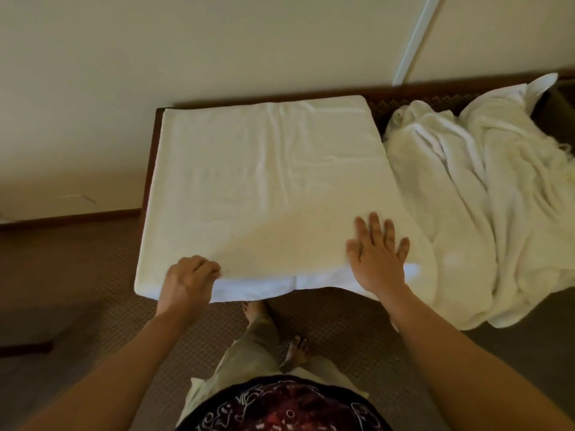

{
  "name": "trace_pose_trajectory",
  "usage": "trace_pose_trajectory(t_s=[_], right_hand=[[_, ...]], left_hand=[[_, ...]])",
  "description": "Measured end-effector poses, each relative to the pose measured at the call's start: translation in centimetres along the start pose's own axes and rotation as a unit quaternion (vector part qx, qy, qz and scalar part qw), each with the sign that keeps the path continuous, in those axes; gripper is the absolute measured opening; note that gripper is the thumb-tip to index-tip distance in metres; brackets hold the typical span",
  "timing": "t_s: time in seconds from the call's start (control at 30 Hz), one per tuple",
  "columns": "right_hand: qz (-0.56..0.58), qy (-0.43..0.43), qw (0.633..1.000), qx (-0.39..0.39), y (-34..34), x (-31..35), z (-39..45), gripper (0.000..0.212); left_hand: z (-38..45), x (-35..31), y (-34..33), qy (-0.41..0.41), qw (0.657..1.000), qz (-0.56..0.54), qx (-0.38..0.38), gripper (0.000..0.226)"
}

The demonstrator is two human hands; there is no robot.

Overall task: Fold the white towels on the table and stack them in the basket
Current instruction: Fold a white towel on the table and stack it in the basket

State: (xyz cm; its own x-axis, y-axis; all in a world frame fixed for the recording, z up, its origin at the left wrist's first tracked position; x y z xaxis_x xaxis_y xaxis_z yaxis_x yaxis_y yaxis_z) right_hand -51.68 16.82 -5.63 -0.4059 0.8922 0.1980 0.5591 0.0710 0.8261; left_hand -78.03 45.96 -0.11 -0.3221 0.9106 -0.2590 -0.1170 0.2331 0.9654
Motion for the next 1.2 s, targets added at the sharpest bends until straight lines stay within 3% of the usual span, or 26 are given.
trace_pose_trajectory(t_s=[0.07, 0.13, 0.2, 0.33, 0.5, 0.67, 0.73, 0.77, 0.8, 0.83, 0.9, 0.93, 1.03, 1.1, 1.2], right_hand=[[0.0, -0.034, 0.999, 0.001, 0.1, 0.4, 0.0, 0.063], [-0.004, -0.028, 0.999, -0.024, 0.2, 2.7, -0.5, 0.065], [-0.028, 0.037, 0.999, -0.017, -0.7, 6.4, -1.0, 0.065], [-0.048, 0.095, 0.994, 0.033, -2.7, 11.0, -1.3, 0.065], [-0.054, 0.096, 0.993, 0.046, -3.3, 10.8, -1.0, 0.066], [-0.071, 0.103, 0.99, 0.059, -3.3, 10.7, -0.9, 0.064], [-0.077, 0.1, 0.989, 0.073, -3.2, 10.4, -0.7, 0.065], [-0.079, 0.096, 0.989, 0.075, -3.0, 10.5, -0.7, 0.065], [-0.081, 0.095, 0.99, 0.071, -2.8, 10.8, -0.9, 0.065], [-0.085, 0.102, 0.989, 0.061, -2.6, 11.7, -1.2, 0.065], [-0.095, 0.145, 0.984, 0.052, -2.8, 14.7, -2.0, 0.065], [-0.097, 0.171, 0.979, 0.057, -3.3, 16.5, -2.3, 0.065], [-0.1, 0.197, 0.973, 0.07, -4.4, 18.7, -2.0, 0.063], [-0.102, 0.16, 0.98, 0.065, -3.6, 16.1, -0.6, 0.062], [-0.06, 0.049, 0.997, 0.031, -0.8, 8.0, 1.2, 0.062]], left_hand=[[-2.3, 4.4, 1.1, 0.214, 0.976, -0.024, -0.015, 0.025], [-4.7, 7.2, 0.9, 0.405, 0.911, -0.074, 0.006, 0.046], [-6.3, 8.6, 0.7, 0.505, 0.853, -0.133, 0.014, 0.057], [-7.4, 11.1, 1.0, 0.542, 0.823, -0.17, 0.001, 0.049], [-7.1, 13.0, 2.7, 0.51, 0.832, -0.218, -0.013, 0.02], [-8.6, 13.9, 1.7, 0.583, 0.755, -0.296, -0.048, 0.022], [-8.6, 13.7, 1.6, 0.619, 0.737, -0.27, -0.034, 0.023], [-8.4, 13.4, 1.9, 0.635, 0.738, -0.227, -0.021, 0.03], [-7.6, 12.6, 2.4, 0.626, 0.761, -0.17, -0.01, 0.038], [-5.8, 11.1, 2.8, 0.579, 0.806, -0.122, -0.001, 0.043], [-0.8, 6.0, 1.4, 0.411, 0.907, -0.067, 0.056, 0.047], [1.4, 3.4, -0.2, 0.33, 0.936, -0.058, 0.104, 0.05], [4.4, 0.0, -4.6, 0.217, 0.945, -0.029, 0.242, 0.064], [4.0, 2.3, -5.0, 0.217, 0.943, -0.006, 0.254, 0.066], [0.5, 8.7, -3.7, 0.293, 0.929, 0.001, 0.225, 0.069]])
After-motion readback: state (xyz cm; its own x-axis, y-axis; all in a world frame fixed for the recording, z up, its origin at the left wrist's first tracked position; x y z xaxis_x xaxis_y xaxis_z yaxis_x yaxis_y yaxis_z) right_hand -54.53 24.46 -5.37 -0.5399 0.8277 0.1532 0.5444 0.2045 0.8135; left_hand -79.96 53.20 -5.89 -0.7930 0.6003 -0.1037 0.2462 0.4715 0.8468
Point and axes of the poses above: each hand's wrist, its own z-axis towards the middle knuckle, its own y-axis out of the back of the hand, x = y × z, the point moved 9 cm from there along z, towards the middle knuckle, and after that the axes turned 14 degrees about x, right-handed, at the moved point
